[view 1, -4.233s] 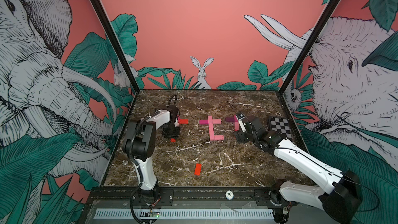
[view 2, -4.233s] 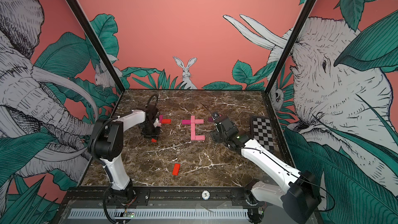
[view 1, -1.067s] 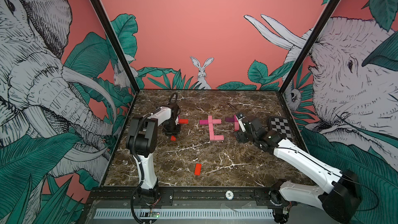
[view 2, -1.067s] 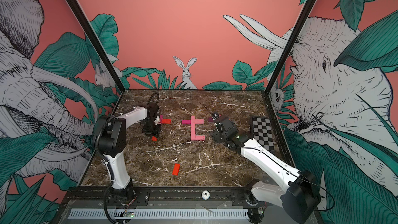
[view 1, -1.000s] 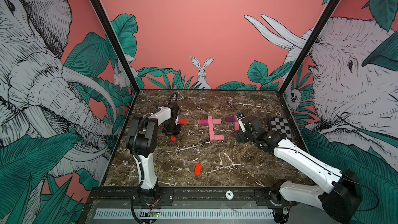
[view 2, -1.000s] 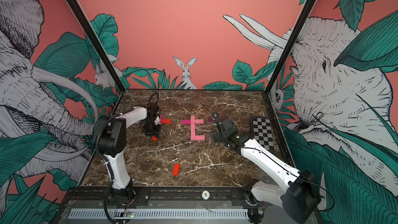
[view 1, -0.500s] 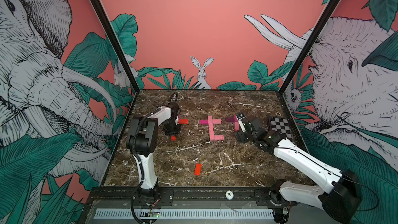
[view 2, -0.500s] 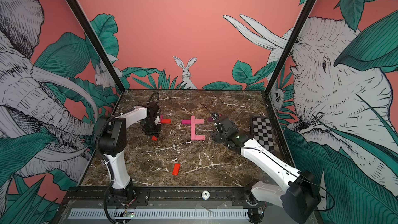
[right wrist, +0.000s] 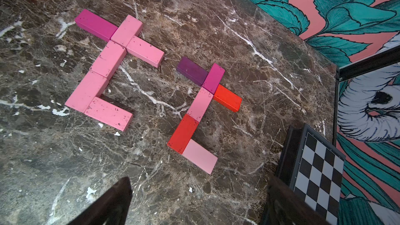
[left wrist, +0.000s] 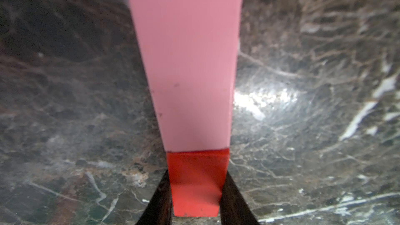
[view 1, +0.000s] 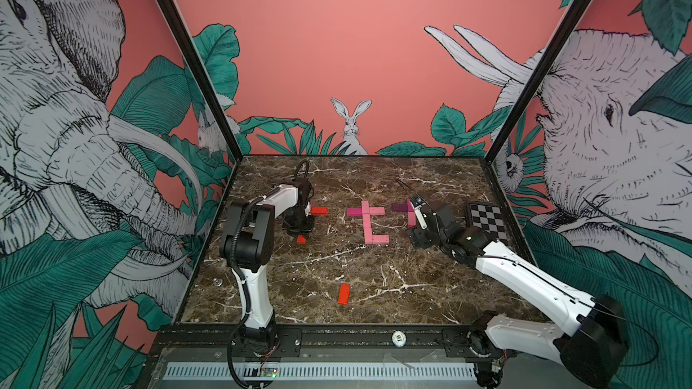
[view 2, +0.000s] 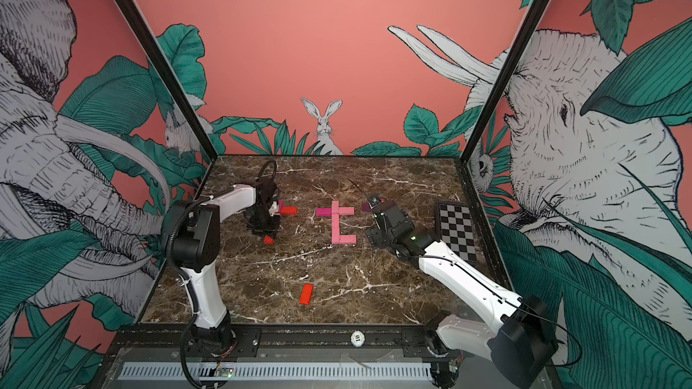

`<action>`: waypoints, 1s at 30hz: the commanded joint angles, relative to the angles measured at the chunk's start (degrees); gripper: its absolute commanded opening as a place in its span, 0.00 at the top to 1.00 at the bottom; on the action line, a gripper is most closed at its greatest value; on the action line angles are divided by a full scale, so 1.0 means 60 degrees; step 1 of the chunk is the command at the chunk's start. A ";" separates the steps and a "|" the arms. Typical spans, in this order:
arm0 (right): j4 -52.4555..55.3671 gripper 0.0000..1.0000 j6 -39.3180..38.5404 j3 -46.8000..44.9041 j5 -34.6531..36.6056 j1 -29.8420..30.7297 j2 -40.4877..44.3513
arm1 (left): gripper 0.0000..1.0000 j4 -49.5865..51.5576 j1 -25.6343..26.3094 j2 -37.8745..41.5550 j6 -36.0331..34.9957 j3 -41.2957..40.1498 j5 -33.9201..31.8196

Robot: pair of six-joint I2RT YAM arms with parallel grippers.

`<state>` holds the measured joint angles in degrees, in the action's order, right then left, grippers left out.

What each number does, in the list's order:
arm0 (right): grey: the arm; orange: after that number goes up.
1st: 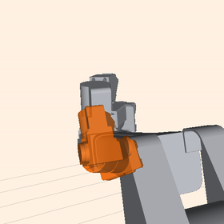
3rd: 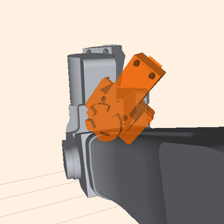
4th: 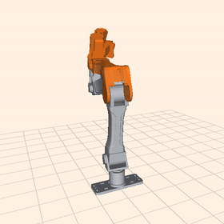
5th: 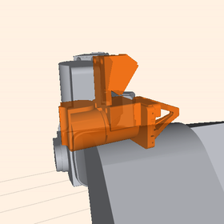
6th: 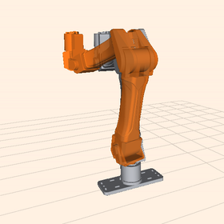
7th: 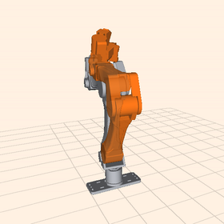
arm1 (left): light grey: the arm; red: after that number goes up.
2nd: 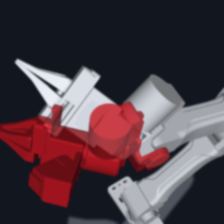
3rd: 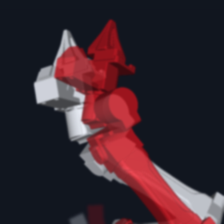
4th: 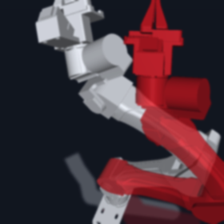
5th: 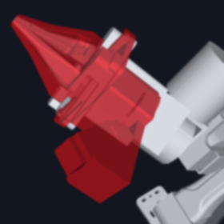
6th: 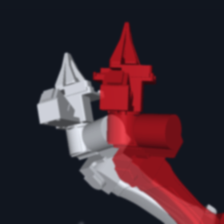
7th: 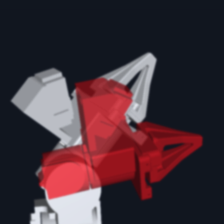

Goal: Assemble the letter t with building blocks
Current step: Adjust the building block at the center of the board.

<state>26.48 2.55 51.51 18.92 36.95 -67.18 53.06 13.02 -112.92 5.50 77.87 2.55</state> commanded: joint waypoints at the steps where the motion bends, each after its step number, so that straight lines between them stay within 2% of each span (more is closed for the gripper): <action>1: -0.0053 0.05 0.0008 0.0032 0.0158 -0.0050 0.0035 | 0.68 -0.0155 -0.0103 -0.0252 -0.0123 0.0107 0.0104; 30: -0.0005 0.05 0.0015 0.0025 0.0187 -0.0050 0.0067 | 0.69 -0.0171 -0.0177 -0.0310 -0.0125 0.0162 0.0193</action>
<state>26.50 2.55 51.51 18.96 36.95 -67.18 53.08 12.43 -113.34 5.48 78.54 3.25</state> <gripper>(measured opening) 0.951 0.330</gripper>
